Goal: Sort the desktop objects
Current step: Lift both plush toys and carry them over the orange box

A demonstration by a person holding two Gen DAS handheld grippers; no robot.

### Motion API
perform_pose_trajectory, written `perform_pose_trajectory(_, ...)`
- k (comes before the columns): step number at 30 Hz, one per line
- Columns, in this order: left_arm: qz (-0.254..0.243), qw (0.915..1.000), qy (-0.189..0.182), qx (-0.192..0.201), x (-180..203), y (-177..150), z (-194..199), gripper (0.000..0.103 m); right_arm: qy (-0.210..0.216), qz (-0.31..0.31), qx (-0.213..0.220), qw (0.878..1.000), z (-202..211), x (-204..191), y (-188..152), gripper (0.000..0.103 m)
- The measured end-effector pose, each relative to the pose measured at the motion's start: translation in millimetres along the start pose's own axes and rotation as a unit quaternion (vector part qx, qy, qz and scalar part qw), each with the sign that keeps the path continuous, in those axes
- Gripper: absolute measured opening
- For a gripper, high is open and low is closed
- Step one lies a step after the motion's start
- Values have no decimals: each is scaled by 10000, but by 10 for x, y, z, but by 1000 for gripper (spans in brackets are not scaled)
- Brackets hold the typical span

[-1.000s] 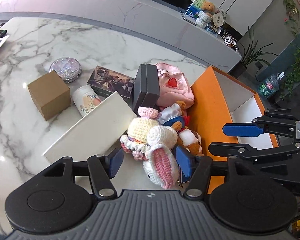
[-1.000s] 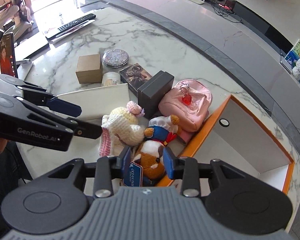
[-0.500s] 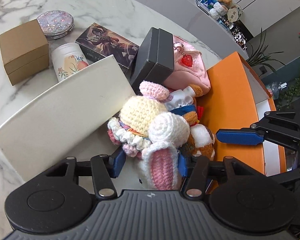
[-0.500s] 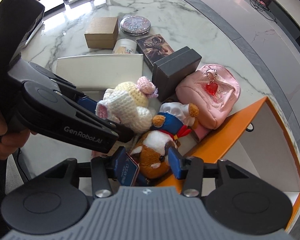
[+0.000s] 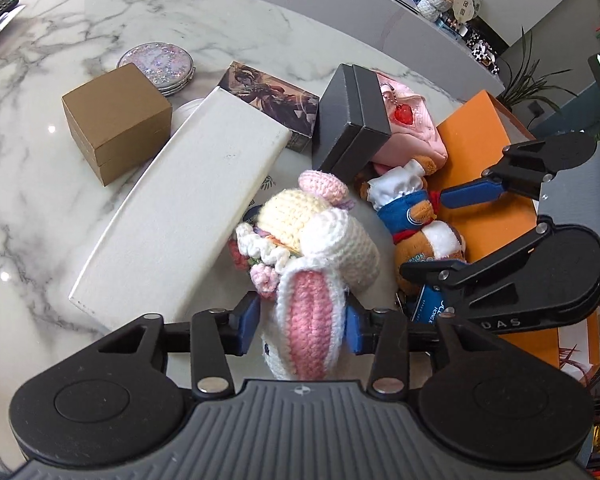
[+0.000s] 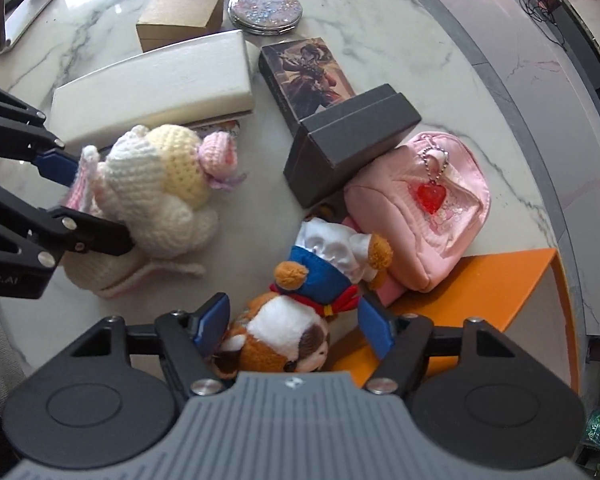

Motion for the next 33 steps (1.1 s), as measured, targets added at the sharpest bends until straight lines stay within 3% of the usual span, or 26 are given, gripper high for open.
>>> perform_pose_trajectory(3,132,9999,-86,14,-40,13,-35,64,-70,169,-273,9995,-86,-70,37,71)
perform_pose_trajectory(6,289,9993,-216,34,-76,25,-88,69,51,-145,-606,9980,-243,24,21,68)
perform_pose_trajectory(7,331,9991,-252,12,-88,21,-114,70,183,-276,-639,9974,-280,52,15,61)
perform_pose_trajectory(11,374,9988,-306,55,-97,52,-138,72,241,-411,-534,9974,-311,67,1,57)
perform_pose_trajectory(13,369,9979,-528,91,-74,47,-146,52,319,-486,-415,9974,-263,53,-14,55)
perform_pose_trajectory(14,415,9972,-617,67,-74,39,-151,48,406,-545,-347,9971,-229,37,-27,54)
perform_pose_trajectory(25,113,9988,-277,394,-17,-151,246,38,592,-884,469,9932,265,-167,-269,53)
perform_pose_trajectory(33,65,9940,-518,958,127,-209,998,38,494,-1010,1537,9817,963,-331,-376,53)
Point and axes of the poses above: each gripper's, at about its wrist camera, not at the fingertips, and z roughly against the way its jaws point, x to its right, y to its top, the point moved 4 cm from there along -z, roughly the way its jaws point, and after that the axes turned 8 degrees about z, right-handed, at the moved point
